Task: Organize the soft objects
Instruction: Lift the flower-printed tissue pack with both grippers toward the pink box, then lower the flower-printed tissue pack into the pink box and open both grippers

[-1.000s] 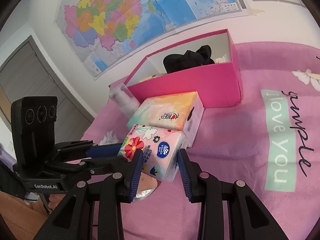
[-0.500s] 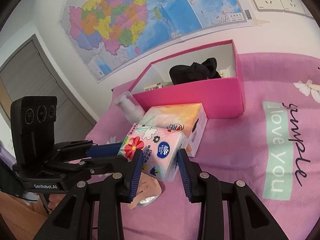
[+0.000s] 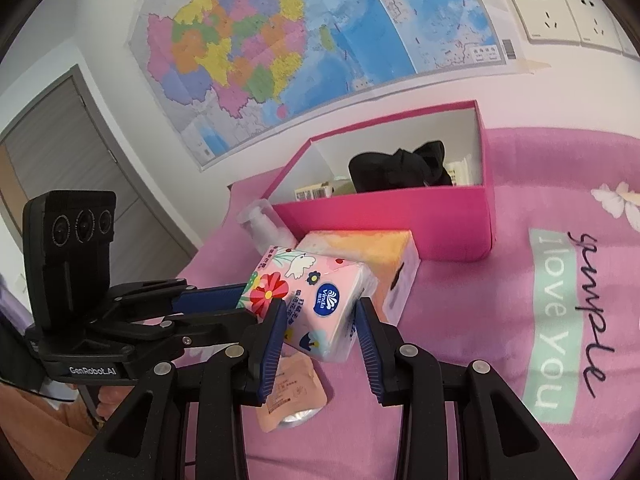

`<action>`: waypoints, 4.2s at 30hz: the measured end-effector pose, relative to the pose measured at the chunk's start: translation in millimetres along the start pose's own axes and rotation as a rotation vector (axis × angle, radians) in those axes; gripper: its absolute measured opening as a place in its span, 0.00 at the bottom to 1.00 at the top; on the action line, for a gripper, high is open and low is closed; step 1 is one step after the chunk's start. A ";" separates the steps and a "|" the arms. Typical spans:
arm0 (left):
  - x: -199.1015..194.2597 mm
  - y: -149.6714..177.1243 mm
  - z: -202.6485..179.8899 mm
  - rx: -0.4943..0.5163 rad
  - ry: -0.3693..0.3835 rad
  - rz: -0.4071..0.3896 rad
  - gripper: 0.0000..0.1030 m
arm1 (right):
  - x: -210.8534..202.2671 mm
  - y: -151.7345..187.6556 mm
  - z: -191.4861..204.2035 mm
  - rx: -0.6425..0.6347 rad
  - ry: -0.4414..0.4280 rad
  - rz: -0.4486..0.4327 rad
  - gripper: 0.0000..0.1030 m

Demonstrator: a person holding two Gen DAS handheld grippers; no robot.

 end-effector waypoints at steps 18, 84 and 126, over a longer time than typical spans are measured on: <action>2.8 -19.4 4.8 0.010 -0.018 -0.026 0.33 | 2.0 -22.2 -0.6 -0.030 0.005 -0.031 0.35; 8.6 -86.8 22.3 -0.003 -0.088 -0.092 0.33 | 4.4 -90.0 0.1 -0.093 0.013 -0.139 0.35; 39.1 -113.6 43.3 -0.022 -0.119 -0.061 0.33 | 24.6 -120.6 -19.7 -0.092 0.032 -0.137 0.35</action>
Point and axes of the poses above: each gripper's, at about its wrist camera, not at the fingertips, and x roughly the way its jaws point, z to its left, y to its underside, the point moved 7 cm from there along x, roughly the way its jaws point, and after that the axes turned 1 degree about -x, right-handed, at the moved point
